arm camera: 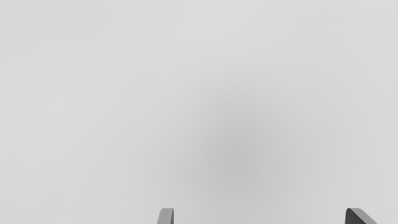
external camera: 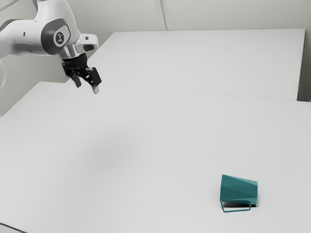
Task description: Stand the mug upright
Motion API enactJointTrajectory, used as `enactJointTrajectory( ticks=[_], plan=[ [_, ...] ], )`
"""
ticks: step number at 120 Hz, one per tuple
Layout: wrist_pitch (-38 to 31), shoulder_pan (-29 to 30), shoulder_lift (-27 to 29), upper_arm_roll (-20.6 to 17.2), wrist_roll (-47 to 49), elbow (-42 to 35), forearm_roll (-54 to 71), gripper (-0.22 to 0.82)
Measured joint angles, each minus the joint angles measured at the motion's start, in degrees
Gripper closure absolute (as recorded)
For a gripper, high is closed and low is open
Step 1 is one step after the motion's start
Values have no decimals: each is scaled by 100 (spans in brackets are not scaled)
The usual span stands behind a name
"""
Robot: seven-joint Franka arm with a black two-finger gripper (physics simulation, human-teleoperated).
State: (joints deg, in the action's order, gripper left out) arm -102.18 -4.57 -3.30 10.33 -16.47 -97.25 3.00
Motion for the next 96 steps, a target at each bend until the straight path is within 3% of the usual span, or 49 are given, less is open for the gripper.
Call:
enactJointTrajectory(
  ticks=[35, 59, 96],
  plan=[
    [-463, -178, 632, 40, 327, -980, -612, 0],
    [-800, -1123, 630, 64, 768, -1705, -1892, 0],
    [-1662, -1522, 506, 76, 1191, -2701, -3209, 0]
  ],
)
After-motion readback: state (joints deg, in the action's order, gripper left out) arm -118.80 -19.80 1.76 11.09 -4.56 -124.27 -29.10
